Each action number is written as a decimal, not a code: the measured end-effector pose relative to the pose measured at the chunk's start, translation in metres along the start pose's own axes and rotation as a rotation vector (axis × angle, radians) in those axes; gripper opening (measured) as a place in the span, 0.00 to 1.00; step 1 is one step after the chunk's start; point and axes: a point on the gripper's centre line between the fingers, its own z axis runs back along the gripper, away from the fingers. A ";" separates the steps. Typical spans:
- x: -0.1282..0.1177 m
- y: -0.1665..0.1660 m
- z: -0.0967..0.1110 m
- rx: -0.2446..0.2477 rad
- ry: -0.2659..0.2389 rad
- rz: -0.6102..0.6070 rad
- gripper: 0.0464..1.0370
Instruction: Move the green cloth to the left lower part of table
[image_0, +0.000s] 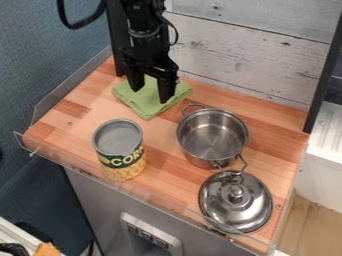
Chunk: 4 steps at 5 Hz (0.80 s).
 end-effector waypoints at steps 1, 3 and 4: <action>0.012 0.012 -0.020 0.034 -0.042 0.050 0.96; 0.016 0.026 -0.038 0.055 -0.059 0.065 0.96; -0.003 0.030 -0.040 0.041 -0.011 0.069 0.96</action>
